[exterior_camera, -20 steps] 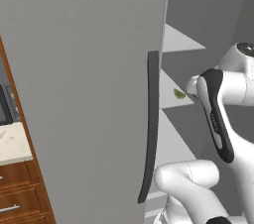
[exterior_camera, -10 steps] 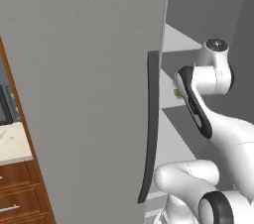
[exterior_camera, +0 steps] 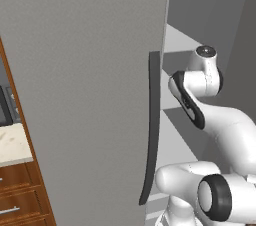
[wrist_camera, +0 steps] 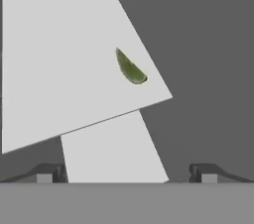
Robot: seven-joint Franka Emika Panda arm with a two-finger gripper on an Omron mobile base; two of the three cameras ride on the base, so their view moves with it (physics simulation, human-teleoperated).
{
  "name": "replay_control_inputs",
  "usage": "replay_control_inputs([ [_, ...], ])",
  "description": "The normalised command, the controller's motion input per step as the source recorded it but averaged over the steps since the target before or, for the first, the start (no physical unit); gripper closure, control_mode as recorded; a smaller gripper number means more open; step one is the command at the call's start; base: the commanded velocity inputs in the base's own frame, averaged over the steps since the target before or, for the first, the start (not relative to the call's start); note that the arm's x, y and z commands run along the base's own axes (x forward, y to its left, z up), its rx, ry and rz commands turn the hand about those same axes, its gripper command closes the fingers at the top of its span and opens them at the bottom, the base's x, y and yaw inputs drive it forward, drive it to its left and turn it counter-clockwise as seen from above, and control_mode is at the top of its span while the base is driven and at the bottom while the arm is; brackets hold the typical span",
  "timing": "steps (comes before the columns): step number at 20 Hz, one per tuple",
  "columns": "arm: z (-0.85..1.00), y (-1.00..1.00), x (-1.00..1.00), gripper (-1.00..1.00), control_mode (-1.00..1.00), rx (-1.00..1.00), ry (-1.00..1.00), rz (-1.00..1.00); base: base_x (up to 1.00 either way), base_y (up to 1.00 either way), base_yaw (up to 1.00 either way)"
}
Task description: Take the lemon wedge and corn out of the freezer and place them in the tupperware container on the counter. Then put the tupperware containing the vegetables back in the freezer.
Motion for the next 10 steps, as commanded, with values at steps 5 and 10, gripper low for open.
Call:
replay_control_inputs([
  [5,-0.28,-0.02,0.41,-1.00,-1.00,0.00,-0.03,0.00,0.00,0.00,0.00],
  [10,-0.22,-0.09,0.40,-1.00,-1.00,-0.01,-0.02,0.00,0.00,0.00,0.00],
])
